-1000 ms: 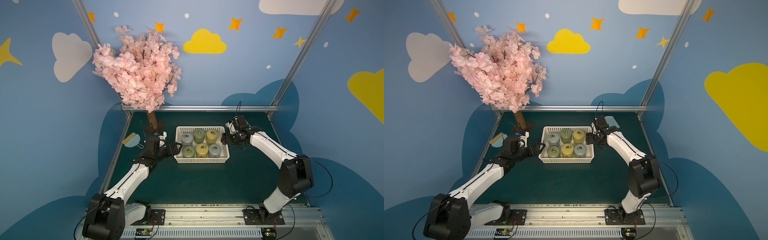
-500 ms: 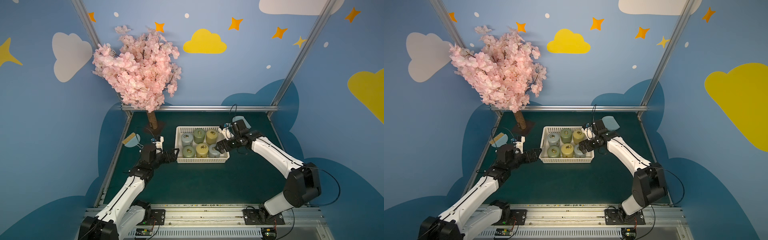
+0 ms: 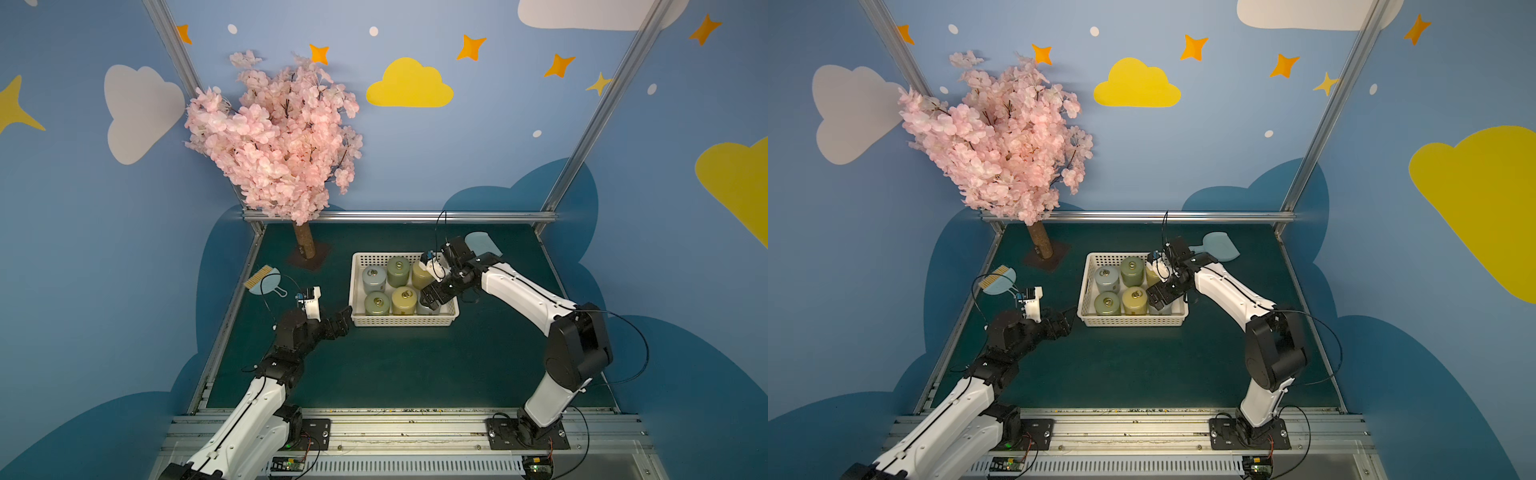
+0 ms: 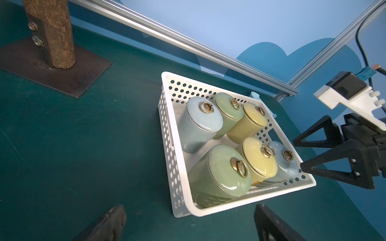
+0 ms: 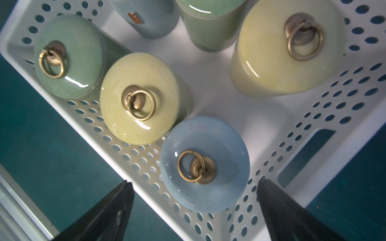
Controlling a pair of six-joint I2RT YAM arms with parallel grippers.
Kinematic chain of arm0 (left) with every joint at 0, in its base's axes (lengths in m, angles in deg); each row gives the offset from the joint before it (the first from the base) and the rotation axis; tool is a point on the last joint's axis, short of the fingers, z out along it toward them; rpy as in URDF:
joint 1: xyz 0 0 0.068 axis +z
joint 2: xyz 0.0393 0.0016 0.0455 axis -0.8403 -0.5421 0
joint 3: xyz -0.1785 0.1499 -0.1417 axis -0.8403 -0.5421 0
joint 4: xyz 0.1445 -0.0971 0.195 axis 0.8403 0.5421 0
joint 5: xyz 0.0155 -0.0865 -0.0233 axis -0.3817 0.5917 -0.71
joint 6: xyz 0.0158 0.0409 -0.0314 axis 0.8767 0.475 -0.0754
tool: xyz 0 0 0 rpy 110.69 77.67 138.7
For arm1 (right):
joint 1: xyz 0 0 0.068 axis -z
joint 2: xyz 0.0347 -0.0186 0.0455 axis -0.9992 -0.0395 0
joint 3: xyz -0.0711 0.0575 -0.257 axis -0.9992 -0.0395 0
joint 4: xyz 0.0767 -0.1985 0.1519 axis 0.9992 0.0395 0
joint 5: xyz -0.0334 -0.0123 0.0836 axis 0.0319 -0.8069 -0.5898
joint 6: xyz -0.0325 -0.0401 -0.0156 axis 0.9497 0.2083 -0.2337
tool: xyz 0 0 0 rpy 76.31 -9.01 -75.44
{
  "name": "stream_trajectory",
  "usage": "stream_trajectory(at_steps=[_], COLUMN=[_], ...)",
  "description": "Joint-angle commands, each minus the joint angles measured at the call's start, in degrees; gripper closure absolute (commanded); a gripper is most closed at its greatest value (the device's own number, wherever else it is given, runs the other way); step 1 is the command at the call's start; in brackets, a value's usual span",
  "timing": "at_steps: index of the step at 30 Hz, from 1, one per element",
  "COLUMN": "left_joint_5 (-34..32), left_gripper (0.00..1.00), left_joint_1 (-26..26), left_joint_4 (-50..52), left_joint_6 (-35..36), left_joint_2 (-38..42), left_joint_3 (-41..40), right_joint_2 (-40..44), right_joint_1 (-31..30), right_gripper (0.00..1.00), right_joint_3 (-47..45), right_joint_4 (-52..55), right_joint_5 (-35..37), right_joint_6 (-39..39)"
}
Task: Take the tea canister out of the basket
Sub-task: Pick up the tea canister from the basket.
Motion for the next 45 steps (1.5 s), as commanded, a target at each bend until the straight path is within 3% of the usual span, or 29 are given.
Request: stream_trajectory(at_steps=[1, 22, 29, 36, 39, 45], left_joint_5=[-1.4, -2.3, -2.7, -2.7, -2.8, -2.6], left_gripper=[0.00, 0.00, 0.00, 0.00, 0.00, 0.00], left_joint_1=[-0.1, -0.1, -0.1, -0.2, -0.2, -0.2], left_joint_4=[-1.8, -0.9, -0.8, -0.8, -0.8, -0.7], left_joint_6=[1.9, 2.1, 2.2, 2.1, 2.1, 2.0], left_joint_2=[0.4, 1.8, 2.0, 1.9, 2.1, 2.1], left_joint_3=[-0.4, -0.6, -0.6, -0.5, -0.6, -0.5], right_joint_2=[-1.5, -8.6, -9.2, -8.5, -7.3, -4.1], right_joint_1=[-1.1, -2.3, -2.3, -2.3, -2.3, -2.2], right_gripper=[0.02, 0.04, 0.16, 0.46, 0.52, 0.54], right_joint_3=[1.8, 4.2, 4.5, 4.5, 4.4, 4.7], right_joint_4=[2.6, 2.0, 2.0, 2.2, 2.2, 2.7], right_joint_5=[3.5, 5.7, 6.0, 5.8, 5.9, 6.2], right_joint_6=[1.1, 0.4, 0.1, -0.4, -0.9, -1.8])
